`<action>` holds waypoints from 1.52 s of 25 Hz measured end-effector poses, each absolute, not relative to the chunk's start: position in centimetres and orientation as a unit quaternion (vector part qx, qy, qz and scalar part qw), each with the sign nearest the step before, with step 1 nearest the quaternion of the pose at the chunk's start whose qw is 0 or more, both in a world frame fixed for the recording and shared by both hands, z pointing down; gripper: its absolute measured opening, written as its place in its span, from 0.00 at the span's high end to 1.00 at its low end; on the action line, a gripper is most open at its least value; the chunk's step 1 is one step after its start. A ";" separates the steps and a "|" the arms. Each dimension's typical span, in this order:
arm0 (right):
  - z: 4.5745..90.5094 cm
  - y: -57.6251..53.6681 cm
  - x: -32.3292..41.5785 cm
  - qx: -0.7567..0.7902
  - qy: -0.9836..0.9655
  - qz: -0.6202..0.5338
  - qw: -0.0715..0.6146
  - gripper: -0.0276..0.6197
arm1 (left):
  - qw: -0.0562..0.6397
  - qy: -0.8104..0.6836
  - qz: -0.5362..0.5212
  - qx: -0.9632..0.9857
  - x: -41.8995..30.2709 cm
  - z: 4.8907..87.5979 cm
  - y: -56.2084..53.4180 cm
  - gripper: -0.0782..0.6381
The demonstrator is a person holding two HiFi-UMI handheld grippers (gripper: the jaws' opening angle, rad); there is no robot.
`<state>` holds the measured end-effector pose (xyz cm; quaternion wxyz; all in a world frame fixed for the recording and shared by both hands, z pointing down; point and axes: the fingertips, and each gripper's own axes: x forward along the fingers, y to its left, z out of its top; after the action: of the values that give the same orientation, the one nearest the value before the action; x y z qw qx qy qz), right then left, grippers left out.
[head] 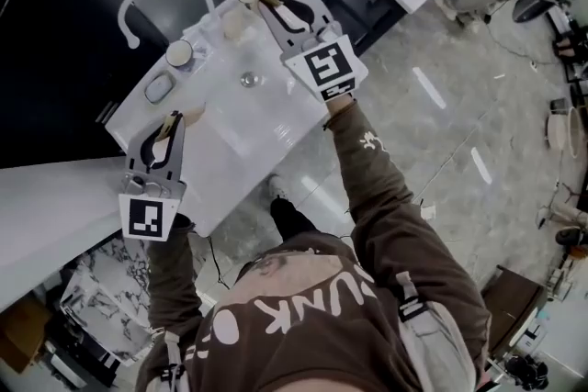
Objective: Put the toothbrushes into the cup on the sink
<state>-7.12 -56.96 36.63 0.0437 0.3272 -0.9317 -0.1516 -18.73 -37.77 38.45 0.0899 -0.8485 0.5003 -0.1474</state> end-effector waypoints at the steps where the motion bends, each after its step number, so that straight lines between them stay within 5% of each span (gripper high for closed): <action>1: 37.1 -58.4 -7.6 0.327 -0.932 -0.150 0.047 0.86 | 0.089 0.501 -0.150 -0.848 -18.8 38.7 -38.3 0.87; 22: 51.9 -73.0 -12.8 0.318 -0.935 -0.081 0.134 0.86 | 0.065 0.522 -0.177 -0.831 -21.0 41.6 -43.4 0.87; 34: 53.0 -73.6 -12.7 0.330 -0.931 -0.084 0.130 0.84 | 0.059 0.522 -0.176 -0.832 -21.0 41.8 -43.1 0.87; 38: 50.7 -73.1 -12.0 0.336 -0.929 -0.102 0.112 0.75 | 0.063 0.522 -0.176 -0.832 -21.0 41.4 -42.7 0.87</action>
<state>-12.01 -73.07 50.68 0.1119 0.3365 -0.9295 -0.1019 -21.01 -42.71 41.43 0.0630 -0.8323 0.5217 -0.1763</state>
